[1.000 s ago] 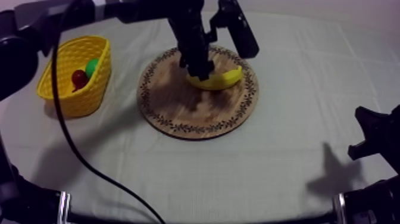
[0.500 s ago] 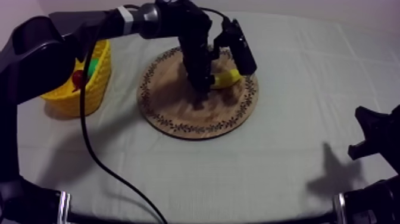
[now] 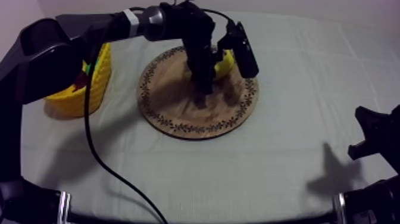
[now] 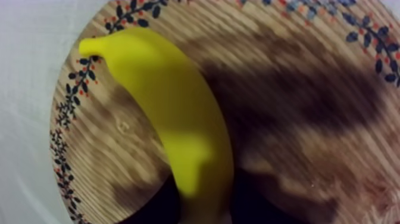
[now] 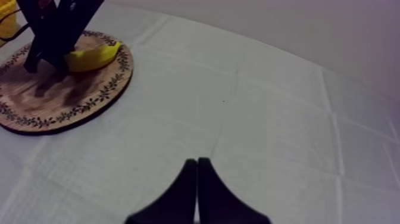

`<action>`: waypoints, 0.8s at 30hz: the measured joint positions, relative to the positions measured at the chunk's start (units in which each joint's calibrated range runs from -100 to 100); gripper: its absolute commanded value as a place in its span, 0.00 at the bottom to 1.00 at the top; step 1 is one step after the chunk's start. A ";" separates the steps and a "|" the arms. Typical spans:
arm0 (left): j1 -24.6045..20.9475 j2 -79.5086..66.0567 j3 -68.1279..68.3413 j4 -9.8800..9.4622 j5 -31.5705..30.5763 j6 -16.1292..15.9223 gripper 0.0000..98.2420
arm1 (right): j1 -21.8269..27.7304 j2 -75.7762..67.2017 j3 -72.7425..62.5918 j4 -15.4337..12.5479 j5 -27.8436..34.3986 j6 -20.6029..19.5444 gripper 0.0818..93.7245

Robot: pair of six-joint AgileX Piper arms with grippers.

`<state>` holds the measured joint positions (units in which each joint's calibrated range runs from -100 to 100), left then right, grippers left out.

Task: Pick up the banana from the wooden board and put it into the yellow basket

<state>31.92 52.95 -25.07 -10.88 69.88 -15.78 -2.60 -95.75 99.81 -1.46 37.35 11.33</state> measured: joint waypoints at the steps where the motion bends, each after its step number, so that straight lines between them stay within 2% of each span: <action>1: 0.00 0.00 -0.10 0.07 0.08 0.00 0.24 | 0.00 0.00 0.00 0.00 0.00 0.00 0.00; 11: -1.06 -4.10 0.22 0.90 2.89 -0.23 0.25 | 0.00 0.00 0.00 0.00 0.00 0.00 0.00; 24: -6.02 -22.77 10.95 2.84 5.22 -1.66 0.30 | 0.00 0.00 0.00 0.00 -0.11 0.03 0.00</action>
<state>25.90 30.18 -14.12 -8.04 75.10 -17.44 -2.60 -95.75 99.81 -1.46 37.24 11.36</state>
